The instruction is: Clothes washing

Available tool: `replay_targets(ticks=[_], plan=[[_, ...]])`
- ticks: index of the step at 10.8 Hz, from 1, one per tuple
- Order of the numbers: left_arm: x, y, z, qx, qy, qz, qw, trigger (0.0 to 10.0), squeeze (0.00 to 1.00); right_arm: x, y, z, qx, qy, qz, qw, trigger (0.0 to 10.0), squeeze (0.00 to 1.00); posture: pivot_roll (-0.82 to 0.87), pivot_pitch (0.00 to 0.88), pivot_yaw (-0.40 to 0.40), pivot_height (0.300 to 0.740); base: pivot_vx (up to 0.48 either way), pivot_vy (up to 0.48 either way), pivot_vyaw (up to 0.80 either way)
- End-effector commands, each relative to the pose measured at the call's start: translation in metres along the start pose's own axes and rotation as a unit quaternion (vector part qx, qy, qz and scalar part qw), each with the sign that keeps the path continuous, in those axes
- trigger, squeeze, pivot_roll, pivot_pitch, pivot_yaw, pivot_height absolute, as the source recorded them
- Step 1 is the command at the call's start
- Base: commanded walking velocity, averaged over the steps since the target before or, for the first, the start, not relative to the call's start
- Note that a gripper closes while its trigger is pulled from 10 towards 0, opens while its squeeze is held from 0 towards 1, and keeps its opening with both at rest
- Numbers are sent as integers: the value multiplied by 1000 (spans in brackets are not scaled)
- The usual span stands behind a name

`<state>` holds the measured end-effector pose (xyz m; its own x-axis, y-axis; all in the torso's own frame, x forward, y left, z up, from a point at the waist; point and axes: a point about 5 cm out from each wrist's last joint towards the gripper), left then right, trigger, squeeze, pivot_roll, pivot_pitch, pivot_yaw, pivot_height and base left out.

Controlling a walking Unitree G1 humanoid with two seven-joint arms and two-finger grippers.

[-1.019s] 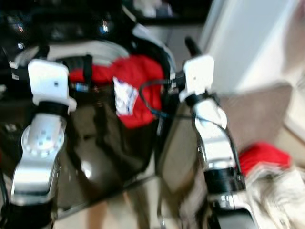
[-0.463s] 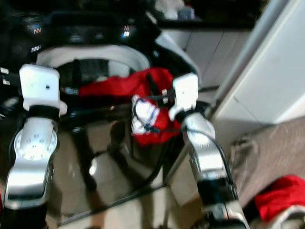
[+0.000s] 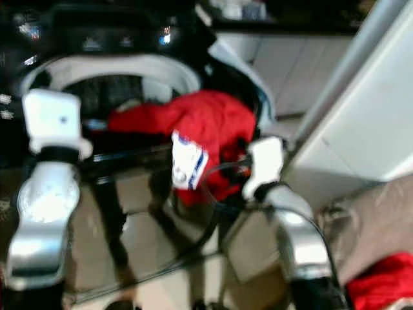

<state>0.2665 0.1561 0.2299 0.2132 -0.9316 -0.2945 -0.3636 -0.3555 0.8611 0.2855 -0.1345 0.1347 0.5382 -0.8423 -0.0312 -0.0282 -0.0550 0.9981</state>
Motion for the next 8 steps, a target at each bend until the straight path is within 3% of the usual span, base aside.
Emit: replay_targets(ticks=[1,3,4,6,8], plan=[[5,9,1,14,-5,8,1000,10000,0,10,-11,5,-29,-21,-5,999,10000,0,99,64,-90,740,0,0,0],[1,11,5,11,-8,4,1000,10000,0,10,-23,-1,-60,-40,-56,996,10000,0,130,91,-73,740,0,0,0],[-1,11,10,5,-10,1,1000,10000,0,13,-41,-9,-97,-56,-73,991,10000,0,156,108,-60,740,0,0,0],[-4,13,17,-3,-19,-6,1000,10000,0,13,-65,-28,-134,-67,-62,987,10000,0,200,147,-47,740,0,0,0],[-9,17,23,-7,-16,-15,1000,10000,0,6,-67,-45,-141,-66,-56,986,10000,0,242,172,-47,740,0,0,0]])
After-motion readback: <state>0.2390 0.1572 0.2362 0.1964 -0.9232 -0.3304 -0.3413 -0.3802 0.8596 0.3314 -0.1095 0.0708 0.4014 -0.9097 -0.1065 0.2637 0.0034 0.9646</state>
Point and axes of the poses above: a point about 5 cm out from each wrist's last joint towards the gripper, its own z axis pointing back from the gripper into the wrist, its own y axis along the axis of the wrist's last joint, x = y × z
